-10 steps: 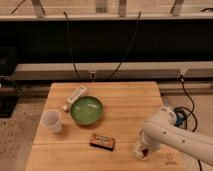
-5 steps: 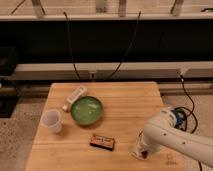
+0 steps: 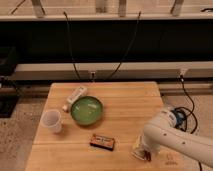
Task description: Place the pepper on the white sponge
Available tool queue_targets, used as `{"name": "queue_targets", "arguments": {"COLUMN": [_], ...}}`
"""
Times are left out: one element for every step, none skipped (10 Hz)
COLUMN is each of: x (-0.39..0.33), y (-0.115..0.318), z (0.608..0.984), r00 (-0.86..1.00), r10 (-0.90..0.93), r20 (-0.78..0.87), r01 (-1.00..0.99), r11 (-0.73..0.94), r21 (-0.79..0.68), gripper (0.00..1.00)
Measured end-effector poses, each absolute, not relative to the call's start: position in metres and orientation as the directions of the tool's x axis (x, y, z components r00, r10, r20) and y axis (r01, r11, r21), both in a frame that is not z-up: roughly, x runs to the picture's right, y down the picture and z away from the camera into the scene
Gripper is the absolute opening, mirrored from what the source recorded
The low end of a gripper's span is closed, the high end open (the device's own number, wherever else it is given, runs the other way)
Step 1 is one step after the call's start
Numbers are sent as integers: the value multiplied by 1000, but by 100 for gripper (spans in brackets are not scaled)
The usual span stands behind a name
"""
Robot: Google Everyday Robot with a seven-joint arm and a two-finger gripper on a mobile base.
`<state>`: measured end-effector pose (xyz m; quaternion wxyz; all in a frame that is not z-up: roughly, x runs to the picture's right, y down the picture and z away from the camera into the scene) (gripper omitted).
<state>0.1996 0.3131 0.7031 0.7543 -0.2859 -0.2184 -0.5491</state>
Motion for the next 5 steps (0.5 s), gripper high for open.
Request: {"name": "queue_targets", "arguments": {"x": [200,200,201,200,202], "y": [313,312,309,305,299], "z": [703,703,702,702,702], "r00": [300,299,299,300,306], "r10": [-703,-703,-705,-707,-707], "r20": [645,646,643,641,638], "r01": [954,954,954,953,951], "r11": [235,236,242,245,253], "r21": [-189,-185,-179,-175,-176], "gripper": [80,80,80,80,80]}}
